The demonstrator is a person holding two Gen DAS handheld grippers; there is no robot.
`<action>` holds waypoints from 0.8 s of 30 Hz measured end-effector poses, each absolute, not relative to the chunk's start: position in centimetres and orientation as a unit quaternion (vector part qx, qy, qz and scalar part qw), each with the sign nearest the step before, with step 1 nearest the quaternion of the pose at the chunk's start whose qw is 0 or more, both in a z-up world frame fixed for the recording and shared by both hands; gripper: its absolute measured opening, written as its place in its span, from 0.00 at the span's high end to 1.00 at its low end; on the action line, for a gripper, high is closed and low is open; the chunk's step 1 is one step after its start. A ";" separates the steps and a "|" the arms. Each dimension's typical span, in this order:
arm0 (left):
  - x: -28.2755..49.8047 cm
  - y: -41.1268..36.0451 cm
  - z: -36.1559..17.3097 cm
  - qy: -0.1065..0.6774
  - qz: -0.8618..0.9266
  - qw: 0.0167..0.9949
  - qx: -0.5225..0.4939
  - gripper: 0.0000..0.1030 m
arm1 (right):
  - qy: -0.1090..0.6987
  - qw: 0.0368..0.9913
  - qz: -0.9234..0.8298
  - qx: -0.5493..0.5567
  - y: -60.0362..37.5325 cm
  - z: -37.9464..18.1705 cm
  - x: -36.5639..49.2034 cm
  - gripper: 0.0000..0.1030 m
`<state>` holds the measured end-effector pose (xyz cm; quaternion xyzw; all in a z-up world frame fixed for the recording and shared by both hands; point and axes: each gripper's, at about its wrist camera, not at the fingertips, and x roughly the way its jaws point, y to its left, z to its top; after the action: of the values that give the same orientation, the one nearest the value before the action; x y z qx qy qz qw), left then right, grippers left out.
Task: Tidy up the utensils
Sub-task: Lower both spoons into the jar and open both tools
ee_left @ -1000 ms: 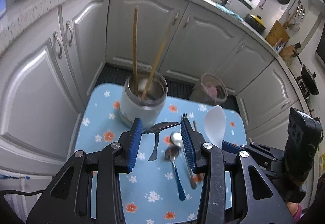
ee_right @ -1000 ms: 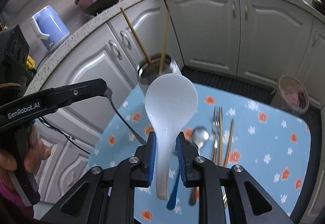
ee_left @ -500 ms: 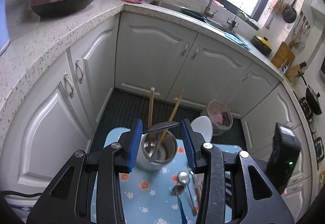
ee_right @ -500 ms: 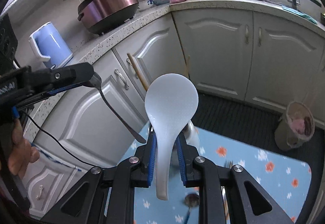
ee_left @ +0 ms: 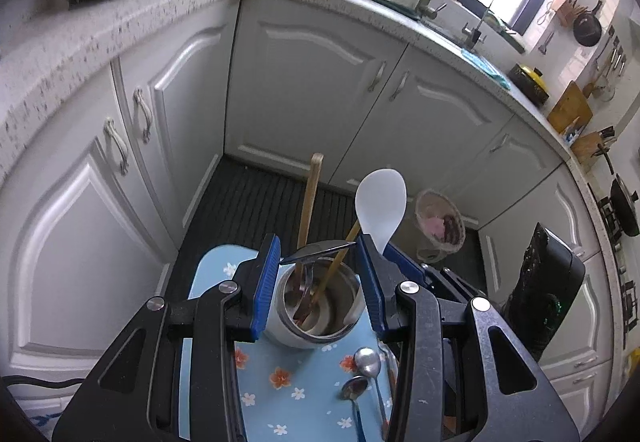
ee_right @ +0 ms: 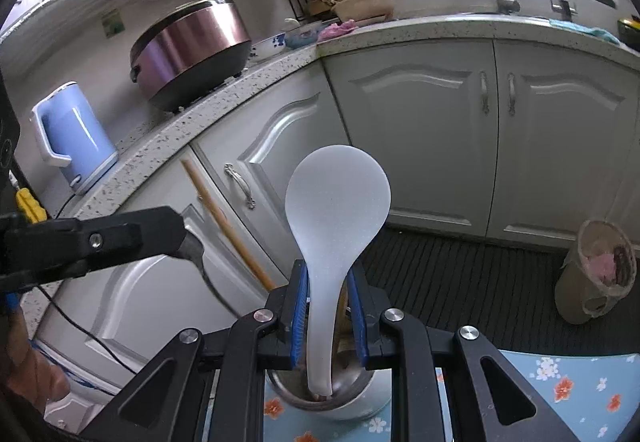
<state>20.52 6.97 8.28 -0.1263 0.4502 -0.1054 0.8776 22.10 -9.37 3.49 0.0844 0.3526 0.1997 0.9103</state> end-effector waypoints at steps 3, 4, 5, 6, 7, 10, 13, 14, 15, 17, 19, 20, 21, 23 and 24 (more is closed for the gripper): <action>20.5 6.9 7.4 0.455 -0.101 0.876 -0.126 0.63 | 0.350 0.911 0.200 0.084 -9.5 2.4 22.1 0.82; 20.4 6.9 7.1 0.456 -0.099 0.875 -0.125 0.63 | 0.350 0.912 0.199 0.080 -9.4 2.0 22.0 0.82; 20.4 6.8 6.8 0.458 -0.099 0.874 -0.124 0.63 | 0.351 0.912 0.198 0.075 -9.3 1.6 22.0 0.82; 20.3 6.8 6.5 0.461 -0.100 0.873 -0.125 0.63 | 0.353 0.912 0.199 0.071 -9.1 1.3 21.9 0.82; 20.2 6.8 6.3 0.463 -0.100 0.872 -0.126 0.63 | 0.355 0.910 0.200 0.071 -9.1 1.0 21.9 0.82; 20.2 6.7 5.3 0.469 -0.099 0.868 -0.129 0.63 | 0.360 0.908 0.202 0.070 -9.4 0.4 21.4 0.82; 20.0 6.5 4.3 0.478 -0.098 0.863 -0.131 0.63 | 0.374 0.902 0.204 0.076 -9.9 0.0 21.3 0.82; 20.0 6.5 4.0 0.480 -0.097 0.861 -0.133 0.63 | 0.381 0.899 0.202 0.079 -10.1 -0.1 21.3 0.82; 19.9 6.5 3.7 0.483 -0.097 0.859 -0.136 0.63 | 0.385 0.896 0.204 0.083 -10.2 -0.2 21.2 0.82; 19.9 6.5 3.2 0.486 -0.096 0.857 -0.140 0.63 | 0.393 0.892 0.205 0.088 -10.5 -0.3 21.1 0.81; 19.9 6.5 2.7 0.489 -0.095 0.855 -0.144 0.63 | 0.398 0.890 0.206 0.085 -10.6 -0.4 21.0 0.80; 19.8 6.4 2.6 0.490 -0.094 0.854 -0.144 0.63 | 0.400 0.889 0.207 0.083 -10.6 -0.4 20.9 0.78; 19.8 6.3 2.4 0.491 -0.093 0.854 -0.143 0.63 | 0.401 0.889 0.207 0.082 -10.6 -0.4 20.8 0.76; 19.7 6.1 2.3 0.489 -0.092 0.856 -0.140 0.63 | 0.400 0.889 0.208 0.084 -10.7 -0.4 20.6 0.68; 19.6 6.1 2.3 0.488 -0.091 0.857 -0.139 0.63 | 0.399 0.889 0.208 0.086 -10.8 -0.3 20.6 0.68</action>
<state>19.63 6.10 2.28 -0.1394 0.4881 -0.0911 0.8567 20.57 -10.84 -0.32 0.0860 0.3989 0.2076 0.8890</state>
